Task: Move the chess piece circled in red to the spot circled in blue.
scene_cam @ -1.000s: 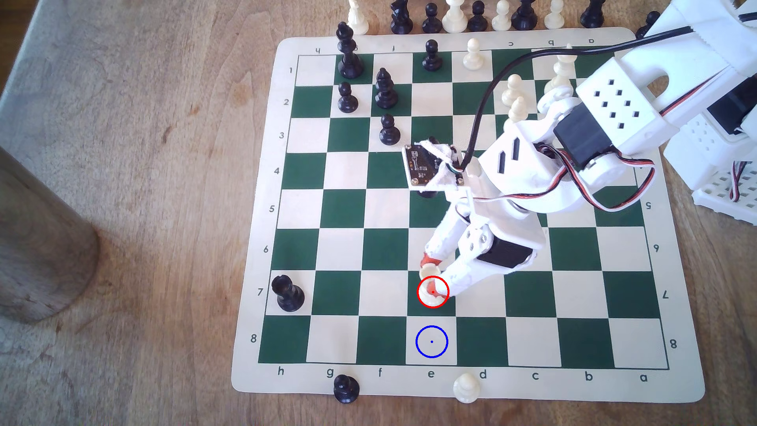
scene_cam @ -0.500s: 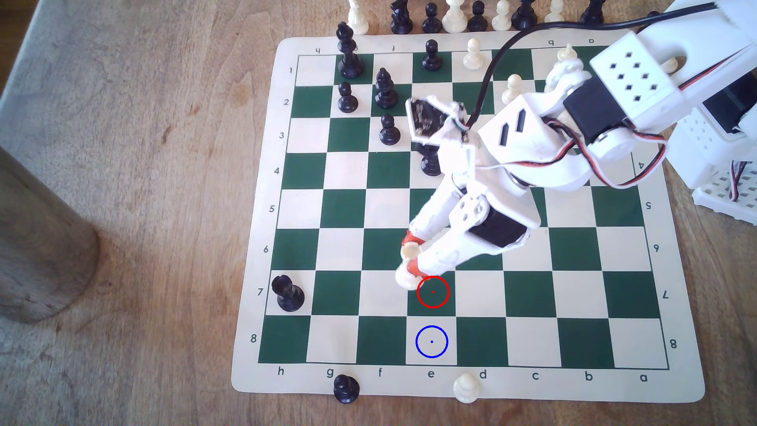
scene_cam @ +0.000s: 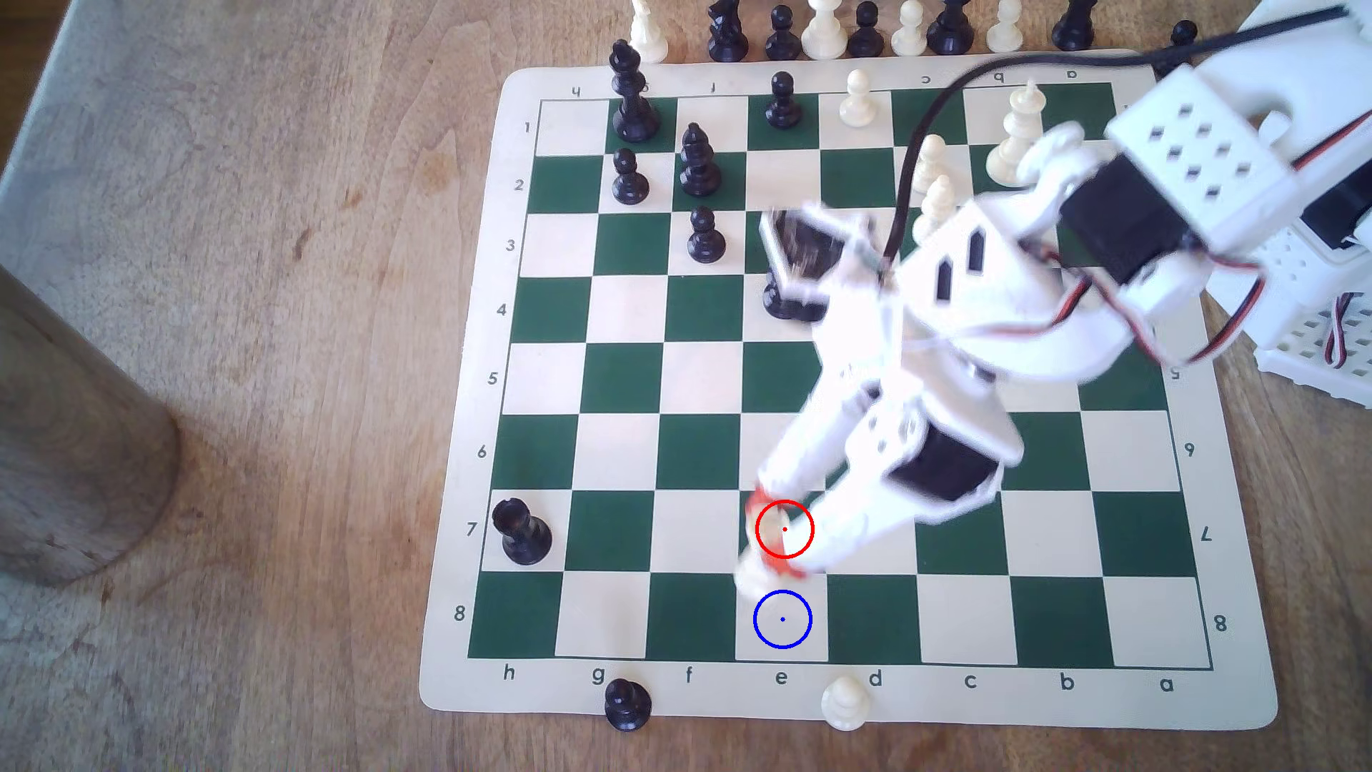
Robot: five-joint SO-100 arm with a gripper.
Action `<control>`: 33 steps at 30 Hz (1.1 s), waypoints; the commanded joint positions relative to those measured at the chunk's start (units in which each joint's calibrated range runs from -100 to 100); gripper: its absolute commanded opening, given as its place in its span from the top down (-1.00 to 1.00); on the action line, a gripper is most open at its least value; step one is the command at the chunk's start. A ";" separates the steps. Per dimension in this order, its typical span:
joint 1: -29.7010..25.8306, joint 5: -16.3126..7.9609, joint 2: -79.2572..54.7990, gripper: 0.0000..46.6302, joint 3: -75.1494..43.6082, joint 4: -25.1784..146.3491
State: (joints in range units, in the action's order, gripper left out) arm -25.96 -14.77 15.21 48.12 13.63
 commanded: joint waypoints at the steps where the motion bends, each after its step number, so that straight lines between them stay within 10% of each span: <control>1: -0.91 -0.20 -2.64 0.99 -6.60 -2.08; 25: 0.42 -0.10 -14.19 0.98 -11.50 -1.26; 33: 0.19 0.05 -12.58 0.12 -12.59 3.82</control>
State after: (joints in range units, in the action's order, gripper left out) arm -25.74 -14.82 0.29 40.08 16.57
